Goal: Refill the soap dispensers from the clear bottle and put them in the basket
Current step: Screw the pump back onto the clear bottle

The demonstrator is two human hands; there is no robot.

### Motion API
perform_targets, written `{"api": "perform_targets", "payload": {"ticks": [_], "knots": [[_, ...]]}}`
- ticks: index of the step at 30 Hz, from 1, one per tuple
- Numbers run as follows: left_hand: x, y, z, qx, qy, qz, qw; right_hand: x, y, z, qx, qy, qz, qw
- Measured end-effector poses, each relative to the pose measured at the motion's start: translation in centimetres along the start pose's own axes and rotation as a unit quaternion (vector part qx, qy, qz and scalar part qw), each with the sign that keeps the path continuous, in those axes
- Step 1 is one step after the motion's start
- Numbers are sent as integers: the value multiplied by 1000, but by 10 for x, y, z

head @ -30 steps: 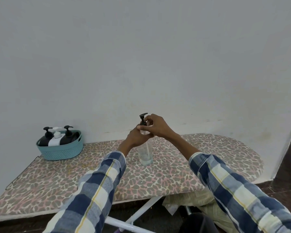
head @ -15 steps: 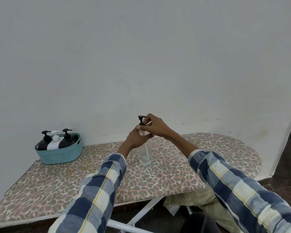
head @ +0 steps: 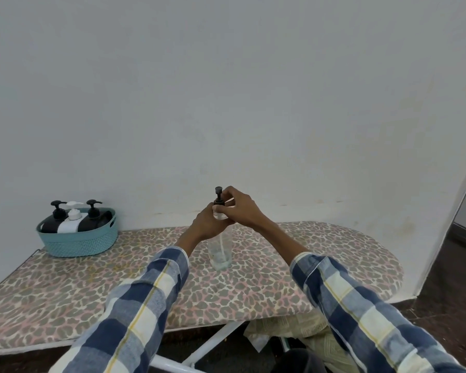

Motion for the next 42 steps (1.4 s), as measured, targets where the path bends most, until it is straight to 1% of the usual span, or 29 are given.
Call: {"api": "perform_targets", "payload": {"ticks": [3,11,16,22,27,29,31,33,38,40,42], "knots": [[-1,1,0,1,0,3,1000,0,0,0,0,-14,2,1000],[-1,3,-2,15,9,-1,1000,1,-2,0,-13,4,20,1000],[1,-1,-3,11,12,10,1000,0,-1,1,0,-11,-7,1000],[-2,6,3,31,20,13,999,1,2,1,-1,14,2,1000],[2,-9,-3,0,16,15,1000,0,0,2,4,-17,-35,999],[5,-12,-7,4,15,16,1000,0,3,3,1,-7,-47,999],[0,1,2,14,20,14,1000,0,8,3,1,11,-59,998],[1,0,1,7,20,14,1000,1,9,5,-1,25,-62,998],[9,-24,-10,-37,17,20,999,0,1,7,-6,-10,-80,997],[10,-21,-9,-36,17,16,999,-1,5,7,-6,2,-80,997],[9,-18,-8,-37,28,12,999,-1,11,7,-5,42,-76,996]]}}
Point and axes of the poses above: each hand's wrist, its own z-axis away from the middle knuckle, its own x-axis out of the palm, y = z × x, the point moved 6 cm from there along -z, towards the middle knuckle, and after that the axes turned 12 degrees about -z, right-handed, at the moved point
